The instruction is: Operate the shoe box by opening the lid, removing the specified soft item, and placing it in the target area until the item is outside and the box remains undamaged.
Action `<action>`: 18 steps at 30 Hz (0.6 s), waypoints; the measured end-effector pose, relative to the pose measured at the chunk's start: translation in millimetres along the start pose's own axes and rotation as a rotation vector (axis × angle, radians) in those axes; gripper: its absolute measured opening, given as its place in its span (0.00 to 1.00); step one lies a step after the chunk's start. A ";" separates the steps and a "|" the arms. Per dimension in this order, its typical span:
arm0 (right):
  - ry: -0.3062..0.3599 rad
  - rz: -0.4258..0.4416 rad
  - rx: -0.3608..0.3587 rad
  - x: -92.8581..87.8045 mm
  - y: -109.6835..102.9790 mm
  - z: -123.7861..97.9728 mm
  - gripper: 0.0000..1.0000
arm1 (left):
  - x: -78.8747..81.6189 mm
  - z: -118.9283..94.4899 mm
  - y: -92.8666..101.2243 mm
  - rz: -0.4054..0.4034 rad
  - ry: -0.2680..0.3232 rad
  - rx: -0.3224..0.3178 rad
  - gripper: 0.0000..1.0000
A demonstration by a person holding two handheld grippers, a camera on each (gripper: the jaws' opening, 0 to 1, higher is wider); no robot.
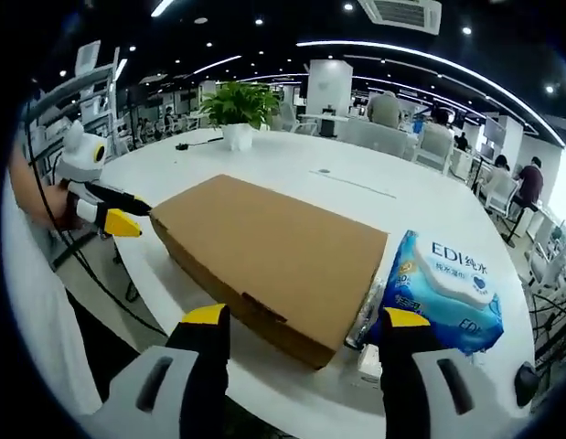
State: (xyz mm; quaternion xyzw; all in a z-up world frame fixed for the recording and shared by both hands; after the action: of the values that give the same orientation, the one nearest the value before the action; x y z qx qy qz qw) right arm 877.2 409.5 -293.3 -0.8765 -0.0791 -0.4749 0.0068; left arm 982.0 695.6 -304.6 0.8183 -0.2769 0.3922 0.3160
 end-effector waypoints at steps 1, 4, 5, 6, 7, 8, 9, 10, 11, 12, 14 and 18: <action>-0.001 0.006 0.000 0.3 1.1 -0.3 0.71 | 3.4 -0.1 4.8 -0.016 0.028 -0.020 0.76; 0.018 0.039 0.005 5.1 5.0 -1.7 0.76 | 10.4 -2.3 8.0 -0.002 0.062 -0.035 0.81; 0.037 0.058 -0.002 9.3 6.8 -3.0 0.77 | 17.0 -4.0 11.1 0.004 0.082 -0.033 0.82; 0.061 0.065 -0.004 13.8 7.6 -4.1 0.77 | 21.5 -5.1 11.6 0.013 0.101 -0.024 0.83; 0.110 0.061 -0.011 21.0 9.7 -5.2 0.77 | 23.6 -4.5 10.3 0.023 0.120 -0.019 0.85; 0.132 0.054 -0.015 23.9 10.7 -5.7 0.77 | 31.1 -5.7 11.4 0.042 0.161 -0.013 0.89; 0.201 0.017 -0.032 31.5 13.7 -6.9 0.79 | 37.1 -8.0 13.5 0.065 0.183 -0.001 0.94; 0.247 -0.011 -0.039 36.4 14.5 -7.6 0.84 | 40.9 -8.3 14.1 0.075 0.204 0.005 1.00; 0.290 -0.029 -0.043 40.0 15.3 -8.2 0.87 | 42.7 -8.9 15.8 0.067 0.212 -0.001 0.99; 0.315 -0.032 -0.043 41.4 17.2 -8.6 0.89 | 46.6 -9.8 16.8 0.063 0.235 -0.008 0.99; 0.301 0.003 -0.046 41.6 19.3 -8.7 0.92 | 48.6 -8.5 13.6 0.083 0.221 0.026 0.99; 0.303 -0.026 -0.065 44.8 22.6 -8.7 0.96 | 49.4 -7.7 9.0 0.098 0.231 0.033 0.99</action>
State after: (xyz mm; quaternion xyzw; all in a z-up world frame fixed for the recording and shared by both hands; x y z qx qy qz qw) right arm 897.3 392.3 -249.7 -0.7934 -0.0729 -0.6042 -0.0159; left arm 998.7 685.3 -257.8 0.7584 -0.2716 0.5033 0.3127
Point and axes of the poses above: the point that each gripper's makers call its tool centre point, and the gripper's own axes: z roughly forward along the fingers, y roughly to its right, x roughly out of its top, the point moved 6 cm from there along -z, roughly backward along the fingers, and after that the axes turned 3 degrees about z, right-handed, at the moved point
